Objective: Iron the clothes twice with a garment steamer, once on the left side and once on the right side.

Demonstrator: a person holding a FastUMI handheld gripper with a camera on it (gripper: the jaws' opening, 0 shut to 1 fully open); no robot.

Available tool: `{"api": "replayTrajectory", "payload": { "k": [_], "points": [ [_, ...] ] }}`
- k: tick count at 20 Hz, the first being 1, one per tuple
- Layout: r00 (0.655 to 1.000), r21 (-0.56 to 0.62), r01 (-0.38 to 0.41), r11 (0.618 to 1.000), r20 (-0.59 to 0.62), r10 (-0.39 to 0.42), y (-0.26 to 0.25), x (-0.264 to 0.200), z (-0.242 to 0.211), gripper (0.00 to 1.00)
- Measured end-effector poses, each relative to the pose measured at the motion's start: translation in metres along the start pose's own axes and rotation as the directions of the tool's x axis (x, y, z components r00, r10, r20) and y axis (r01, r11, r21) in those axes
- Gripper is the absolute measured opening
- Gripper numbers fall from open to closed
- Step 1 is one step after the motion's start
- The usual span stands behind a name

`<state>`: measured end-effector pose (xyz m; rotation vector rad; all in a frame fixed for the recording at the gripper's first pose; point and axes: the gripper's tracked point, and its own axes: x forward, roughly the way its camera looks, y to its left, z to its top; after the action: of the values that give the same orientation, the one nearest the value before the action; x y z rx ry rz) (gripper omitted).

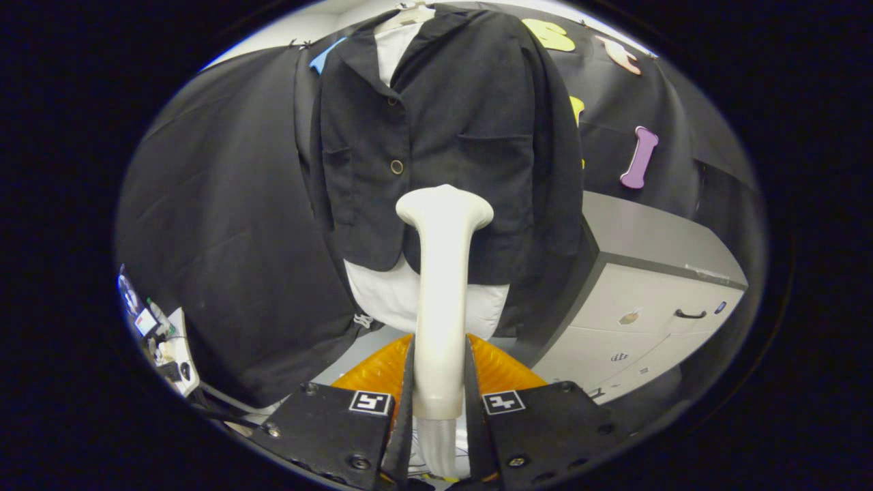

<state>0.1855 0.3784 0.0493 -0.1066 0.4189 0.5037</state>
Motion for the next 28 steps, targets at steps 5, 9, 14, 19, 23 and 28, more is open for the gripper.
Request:
{"api": "replayTrajectory", "payload": {
  "k": [5,9,14,19,23,28],
  "points": [
    [0.997,0.012,-0.02,1.0,0.071,0.019,0.004,-0.026,0.033,0.36],
    [0.985,0.013,-0.039,0.999,0.166,0.037,0.018,-0.06,0.061,0.36],
    [0.96,-0.029,-0.085,0.996,0.264,0.089,0.049,-0.085,0.109,0.36],
    [0.921,-0.086,-0.127,0.988,0.36,0.149,0.092,-0.099,0.155,0.35],
    [0.884,-0.124,-0.174,0.977,0.418,0.21,0.136,-0.107,0.191,0.35],
    [0.853,-0.152,-0.213,0.965,0.453,0.26,0.184,-0.101,0.227,0.35]
  ]
}}
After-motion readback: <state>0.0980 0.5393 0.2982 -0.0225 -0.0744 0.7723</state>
